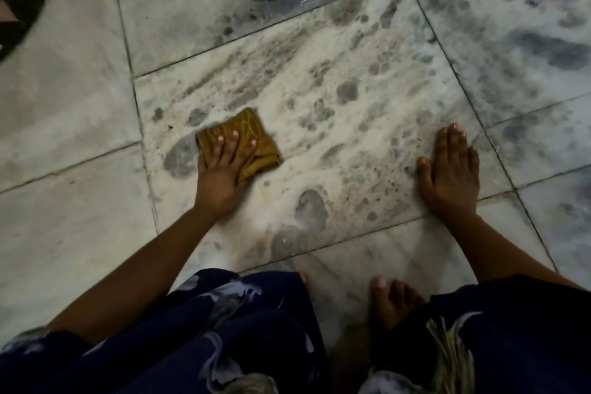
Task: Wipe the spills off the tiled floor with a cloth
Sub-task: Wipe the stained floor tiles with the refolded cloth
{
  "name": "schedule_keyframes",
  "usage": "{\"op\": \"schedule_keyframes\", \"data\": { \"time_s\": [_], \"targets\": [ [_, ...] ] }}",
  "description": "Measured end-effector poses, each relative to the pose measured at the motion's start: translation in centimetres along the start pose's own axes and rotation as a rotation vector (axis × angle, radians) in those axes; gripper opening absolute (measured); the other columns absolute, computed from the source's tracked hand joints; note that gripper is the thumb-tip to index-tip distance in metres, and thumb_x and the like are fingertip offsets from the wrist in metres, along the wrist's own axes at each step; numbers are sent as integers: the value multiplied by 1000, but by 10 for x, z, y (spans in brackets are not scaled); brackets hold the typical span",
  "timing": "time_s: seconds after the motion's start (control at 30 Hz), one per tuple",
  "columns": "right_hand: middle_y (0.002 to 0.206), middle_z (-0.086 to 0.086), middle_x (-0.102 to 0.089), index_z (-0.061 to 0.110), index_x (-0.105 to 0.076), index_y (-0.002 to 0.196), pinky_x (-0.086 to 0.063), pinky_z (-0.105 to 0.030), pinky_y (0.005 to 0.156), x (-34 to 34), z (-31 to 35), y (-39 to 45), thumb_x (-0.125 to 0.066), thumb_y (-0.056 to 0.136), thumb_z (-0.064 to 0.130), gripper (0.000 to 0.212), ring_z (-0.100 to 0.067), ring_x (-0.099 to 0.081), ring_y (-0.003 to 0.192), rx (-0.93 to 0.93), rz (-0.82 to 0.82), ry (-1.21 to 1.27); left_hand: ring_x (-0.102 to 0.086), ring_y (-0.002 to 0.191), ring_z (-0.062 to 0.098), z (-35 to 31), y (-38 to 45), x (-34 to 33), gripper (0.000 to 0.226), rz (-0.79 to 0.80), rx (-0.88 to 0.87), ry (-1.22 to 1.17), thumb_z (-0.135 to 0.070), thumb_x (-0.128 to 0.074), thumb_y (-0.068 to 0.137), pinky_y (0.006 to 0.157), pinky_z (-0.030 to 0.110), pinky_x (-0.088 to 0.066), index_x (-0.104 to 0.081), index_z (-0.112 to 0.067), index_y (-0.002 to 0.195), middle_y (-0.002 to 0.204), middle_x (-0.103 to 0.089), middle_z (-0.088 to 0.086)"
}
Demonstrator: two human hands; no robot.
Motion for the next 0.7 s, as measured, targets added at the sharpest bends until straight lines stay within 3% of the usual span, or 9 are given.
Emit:
{"op": "schedule_keyframes", "data": {
  "time_s": [0.17,0.27,0.33,0.43,0.57,0.7],
  "targets": [
    [158,-13,-4,6,-8,149,1,-39,117,1,2,0,-19,91,44,70,-25,-3,146,-10,13,5,-33,136,33,-28,-35,-3,60,73,-38,180,-52,-38,92,87,44,-45,-22,-31,146,153,-28,5],
    [158,-13,-4,6,-8,149,0,-39,117,3,3,0,-18,90,45,72,-25,-2,146,-25,23,37,-32,138,25,-45,-39,-5,58,127,-47,262,-43,-38,96,69,33,-47,-12,-35,147,156,-20,-1],
    [158,-13,-3,7,-7,149,0,-38,117,3,7,0,-18,90,46,72,-25,-2,146,-12,38,55,-40,133,24,-59,-41,2,58,107,-21,194,-40,-45,94,66,30,-45,-18,-39,145,152,-29,-3],
    [158,-14,-3,5,-7,149,0,-38,117,3,12,1,-18,89,46,73,-26,-3,146,2,61,80,-61,101,29,-70,-35,22,49,-22,135,-315,-27,-55,90,67,31,-44,-43,-33,137,122,-62,5],
    [157,-15,-7,5,-9,148,-1,-37,116,10,21,4,-20,89,45,73,-26,-7,146,16,56,112,-61,105,23,-79,-7,33,41,111,545,-1426,-23,-55,92,84,32,-49,-50,-17,133,123,-62,7],
    [157,-14,-9,5,-9,148,-1,-35,116,20,33,5,-22,90,43,71,-24,-9,145,78,44,126,-66,94,25,-88,9,42,31,292,698,-1843,-23,-52,92,82,38,-52,-59,-11,120,108,-68,10]
  ]
}}
Point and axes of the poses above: each hand's wrist, its own y-axis towards the middle knuckle, its own x-axis out of the back of the hand, z = x × y, the point moved 5 cm from there along y, towards the middle knuckle
